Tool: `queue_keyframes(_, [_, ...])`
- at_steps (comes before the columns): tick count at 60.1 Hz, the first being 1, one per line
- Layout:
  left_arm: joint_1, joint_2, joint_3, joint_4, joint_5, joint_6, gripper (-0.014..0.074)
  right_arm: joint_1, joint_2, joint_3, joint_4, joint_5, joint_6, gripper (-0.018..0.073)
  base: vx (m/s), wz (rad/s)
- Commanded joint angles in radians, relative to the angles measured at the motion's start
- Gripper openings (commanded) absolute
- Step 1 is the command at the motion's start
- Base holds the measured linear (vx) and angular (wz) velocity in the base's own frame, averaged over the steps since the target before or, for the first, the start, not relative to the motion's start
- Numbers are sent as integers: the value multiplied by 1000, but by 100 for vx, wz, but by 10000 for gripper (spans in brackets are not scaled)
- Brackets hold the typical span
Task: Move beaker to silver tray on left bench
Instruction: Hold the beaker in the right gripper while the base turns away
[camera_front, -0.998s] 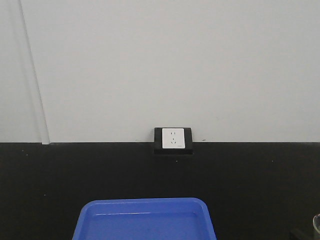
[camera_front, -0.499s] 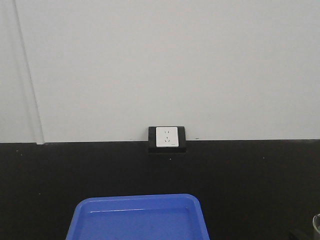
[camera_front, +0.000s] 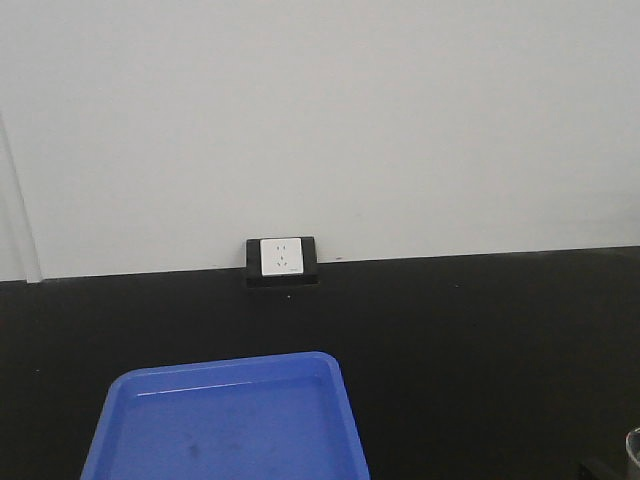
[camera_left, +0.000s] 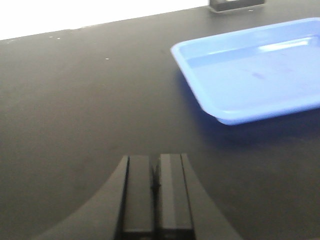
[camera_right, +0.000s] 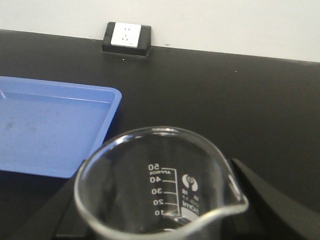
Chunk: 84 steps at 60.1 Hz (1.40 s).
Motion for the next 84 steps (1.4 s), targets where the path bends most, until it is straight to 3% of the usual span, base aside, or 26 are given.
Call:
queue_keyframes(1, [-6,-7,20,-3,-76,-2,1,-1,1,-30,-26,-55,-7,-11,-19,-18])
queue_keyframes(39, [-6,-7,20,-3,-76,-2,1,-1,1,-30,-26,-55,-7,-11,-23,-5])
queue_keyframes(84, [-6,-7,20,-3,-76,-2,1,-1,1,-30,-26,-55,-7,-11,-32,36])
